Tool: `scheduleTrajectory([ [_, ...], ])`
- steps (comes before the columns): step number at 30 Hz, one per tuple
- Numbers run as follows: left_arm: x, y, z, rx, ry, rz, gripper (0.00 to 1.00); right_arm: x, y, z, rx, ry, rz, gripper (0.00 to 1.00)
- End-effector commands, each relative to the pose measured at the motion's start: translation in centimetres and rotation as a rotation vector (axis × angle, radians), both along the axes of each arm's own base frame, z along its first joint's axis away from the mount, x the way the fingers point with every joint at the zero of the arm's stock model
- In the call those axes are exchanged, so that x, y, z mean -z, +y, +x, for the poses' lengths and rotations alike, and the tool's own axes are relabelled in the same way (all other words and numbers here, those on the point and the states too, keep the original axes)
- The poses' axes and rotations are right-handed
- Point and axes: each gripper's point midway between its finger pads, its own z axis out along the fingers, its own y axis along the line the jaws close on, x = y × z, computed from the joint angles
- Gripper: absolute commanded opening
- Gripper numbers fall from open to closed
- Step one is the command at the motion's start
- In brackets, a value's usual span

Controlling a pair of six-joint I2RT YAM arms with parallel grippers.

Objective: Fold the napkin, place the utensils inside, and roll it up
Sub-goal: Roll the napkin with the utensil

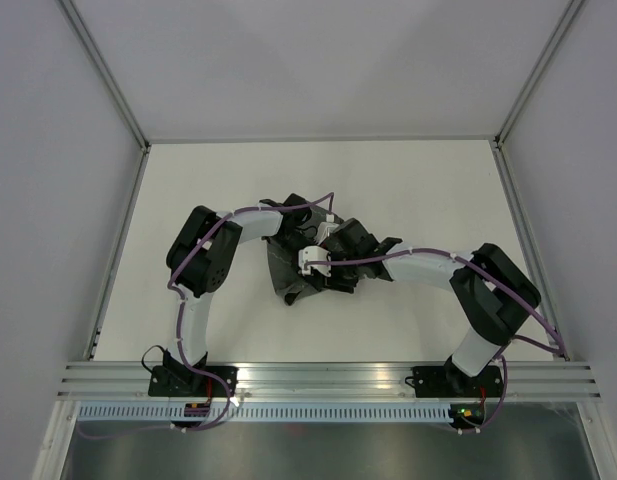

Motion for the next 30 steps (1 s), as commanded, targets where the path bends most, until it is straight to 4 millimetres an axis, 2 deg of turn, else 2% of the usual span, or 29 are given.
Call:
scheduleTrajectory([
  [1,-0.2,0.0,0.5,0.001,0.003,-0.001,0.02,-0.8,1.4,0.4,-0.022,0.007,0.040,0.56],
  [4,0.0,0.0,0.5,-0.001,0.007,0.002,0.02,-0.4,1.5,0.3,-0.026,0.031,0.029,0.53],
  [9,-0.1,-0.1,0.8,-0.012,0.012,0.010,0.07,0.4,1.5,-0.2,-0.032,0.090,-0.005,0.34],
  [14,-0.2,0.1,1.6,-0.061,0.050,0.028,0.25,0.8,0.8,-0.6,-0.024,0.150,-0.038,0.26],
  [16,-0.5,0.1,1.8,-0.083,0.067,0.026,0.28,1.3,0.2,-0.9,-0.023,0.202,-0.058,0.24],
  [23,-2.3,-0.3,2.7,-0.144,0.124,-0.021,0.38,1.4,-0.7,0.1,0.009,0.301,-0.064,0.19],
  [30,-3.9,-0.3,2.6,-0.182,0.177,-0.085,0.41,1.9,-1.6,0.6,0.027,0.391,-0.070,0.17],
])
